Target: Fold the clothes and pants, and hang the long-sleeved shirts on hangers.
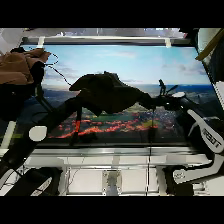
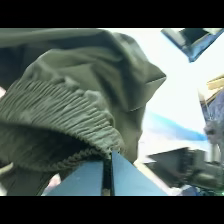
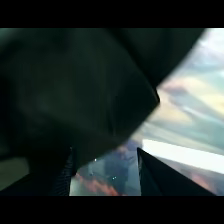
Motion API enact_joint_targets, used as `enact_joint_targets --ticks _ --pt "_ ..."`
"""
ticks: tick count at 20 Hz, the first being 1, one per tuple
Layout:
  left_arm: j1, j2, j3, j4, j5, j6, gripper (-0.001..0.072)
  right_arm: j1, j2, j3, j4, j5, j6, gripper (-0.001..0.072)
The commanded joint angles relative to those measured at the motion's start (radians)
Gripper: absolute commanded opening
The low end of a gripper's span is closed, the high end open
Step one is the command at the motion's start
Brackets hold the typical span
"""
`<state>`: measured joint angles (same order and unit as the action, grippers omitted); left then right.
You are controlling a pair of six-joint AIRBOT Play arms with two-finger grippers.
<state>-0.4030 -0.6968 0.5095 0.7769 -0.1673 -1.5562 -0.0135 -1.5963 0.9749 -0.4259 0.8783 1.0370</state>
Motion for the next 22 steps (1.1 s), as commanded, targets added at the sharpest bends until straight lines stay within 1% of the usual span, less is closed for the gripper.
enact_joint_targets --ticks 1,3,6,8,9,11,13,15,17,19,21,22 --pt "0.0 0.003 0.049 0.029 -0.021 0.0 0.0019 0.066 -0.094 0.09 0.03 -0.008 0.003 0.0436" --pt "0.0 0.003 0.055 0.061 -0.033 0.0 0.0018 0.09 -0.121 0.112 0.026 -0.023 0.037 0.0436" --pt "0.0 0.003 0.055 0.061 -0.046 0.0 0.0019 0.101 -0.124 0.113 -0.071 -0.056 0.12 0.0435" --pt "0.0 0.003 0.055 0.061 -0.047 0.0 0.0019 0.101 -0.124 0.113 -0.089 -0.064 0.134 0.0422" --pt "0.0 0.003 0.055 0.061 -0.047 0.0 0.0019 0.101 -0.124 0.113 -0.085 -0.073 0.134 0.0331" --pt "0.0 0.003 0.055 0.062 -0.047 0.0 0.0019 0.101 -0.124 0.113 -0.083 -0.115 0.134 -0.0002" --pt "0.0 0.003 0.055 0.062 -0.047 0.0 0.0019 0.101 -0.124 0.119 -0.081 -0.142 0.133 0.0004" --pt "0.002 0.003 0.058 0.09 -0.047 0.0 0.0019 0.096 -0.12 0.15 -0.084 -0.108 0.131 0.0003" --pt "0.026 0.003 0.088 0.114 -0.085 0.0 0.0018 0.087 -0.096 0.202 -0.106 -0.055 0.122 0.0002" --pt "0.074 0.003 0.158 0.116 -0.155 0.001 0.0018 0.072 -0.032 0.269 -0.18 0.003 0.122 0.0001" --pt "0.115 0.003 0.269 0.18 -0.255 0.0 0.0018 0.057 0.082 0.345 -0.282 0.074 0.122 0.0001" --pt "0.124 0.003 0.349 0.23 -0.33 0.0 0.0018 0.055 0.147 0.386 -0.334 0.109 0.123 0.0"
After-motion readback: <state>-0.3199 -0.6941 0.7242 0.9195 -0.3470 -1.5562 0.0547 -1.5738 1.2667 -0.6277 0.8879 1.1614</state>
